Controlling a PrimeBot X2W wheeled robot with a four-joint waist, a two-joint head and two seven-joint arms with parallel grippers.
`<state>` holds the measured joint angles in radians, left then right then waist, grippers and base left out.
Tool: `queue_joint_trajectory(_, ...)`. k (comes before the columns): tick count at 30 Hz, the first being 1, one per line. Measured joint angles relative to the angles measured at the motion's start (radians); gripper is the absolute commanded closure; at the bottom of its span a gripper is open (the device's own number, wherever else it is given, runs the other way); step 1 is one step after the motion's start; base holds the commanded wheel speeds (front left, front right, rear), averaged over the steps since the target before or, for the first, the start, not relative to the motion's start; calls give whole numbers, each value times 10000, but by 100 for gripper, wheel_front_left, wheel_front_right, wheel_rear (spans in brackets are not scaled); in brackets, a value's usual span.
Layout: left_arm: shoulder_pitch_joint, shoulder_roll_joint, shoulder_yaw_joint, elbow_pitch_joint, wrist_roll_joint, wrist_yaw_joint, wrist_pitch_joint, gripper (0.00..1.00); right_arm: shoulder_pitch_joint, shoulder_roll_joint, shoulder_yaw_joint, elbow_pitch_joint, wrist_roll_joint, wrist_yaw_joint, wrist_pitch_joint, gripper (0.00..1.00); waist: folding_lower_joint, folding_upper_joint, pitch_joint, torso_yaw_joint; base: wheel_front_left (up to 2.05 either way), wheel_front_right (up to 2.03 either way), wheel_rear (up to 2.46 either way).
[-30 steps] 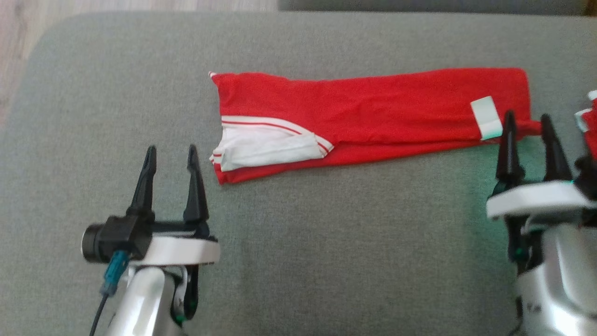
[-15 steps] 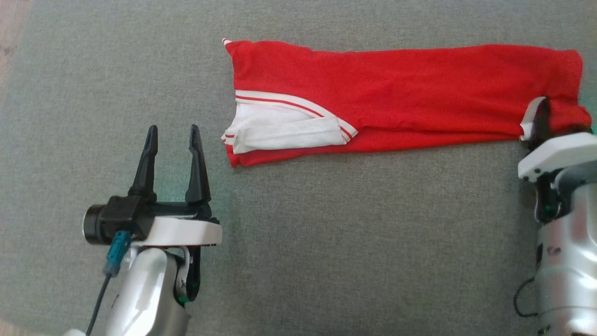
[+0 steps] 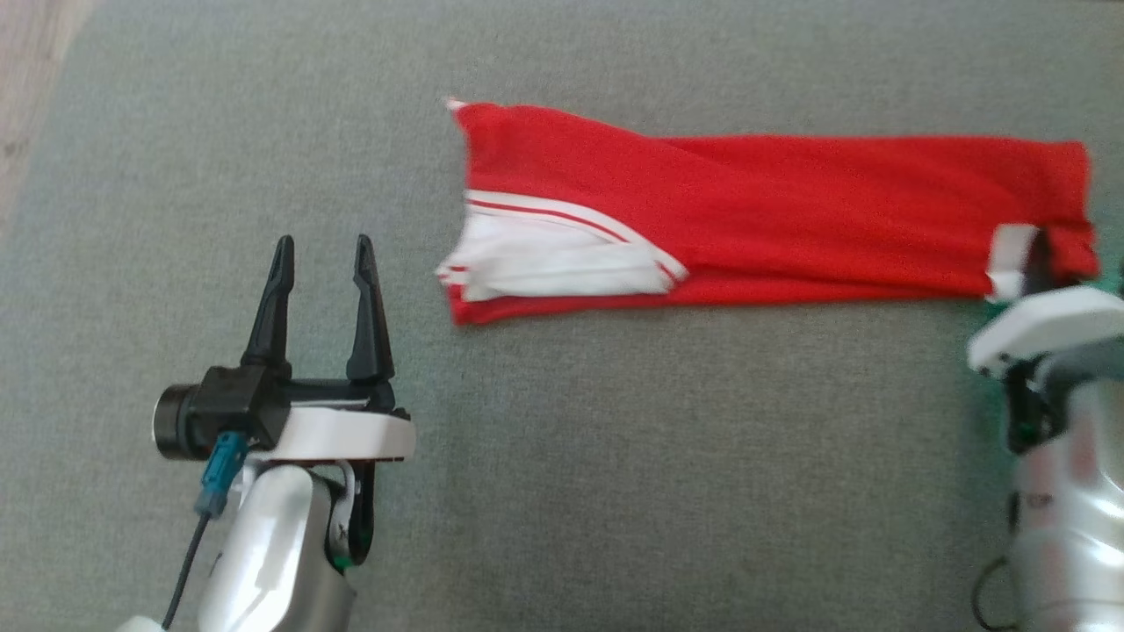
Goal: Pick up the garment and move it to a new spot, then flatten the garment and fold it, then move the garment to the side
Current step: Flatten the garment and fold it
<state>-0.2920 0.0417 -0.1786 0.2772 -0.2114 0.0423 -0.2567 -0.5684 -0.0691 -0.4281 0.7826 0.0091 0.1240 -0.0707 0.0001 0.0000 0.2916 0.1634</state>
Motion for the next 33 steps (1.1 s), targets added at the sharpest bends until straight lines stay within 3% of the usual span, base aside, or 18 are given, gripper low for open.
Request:
queue_joint_trajectory(8, 260, 2, -50, 48, -4, -75, 0, 0, 932, -410, -876, -867, -121, 0, -44, 100, -1, 0, -691, -190, 0, 0, 0)
queue_joint_trajectory(15, 664, 2, -113, 171, -92, -81, 0, 0, 1296, -111, -215, -1616, 470, 0, 100, 100, -2, 0, -1281, -214, 0, 0, 0)
queue_joint_trajectory(23, 754, 4, -79, 163, -90, -86, 0, 0, 1216, 102, 2054, -2514, 1918, 0, 594, 100, -2, 0, -1629, 52, 0, 0, 0)
queue_joint_trajectory(31, 754, 2, -194, 163, -107, -125, 0, 0, 539, 102, 5208, -2357, 4508, 0, 504, 100, -1, 0, -1508, 653, 0, 0, 0)
queue_joint_trajectory(33, 753, 6, -226, 163, -159, -111, 0, 0, 401, 86, 5852, -2011, 4656, 0, 309, 100, -1, 0, -1447, 835, 0, 0, 0)
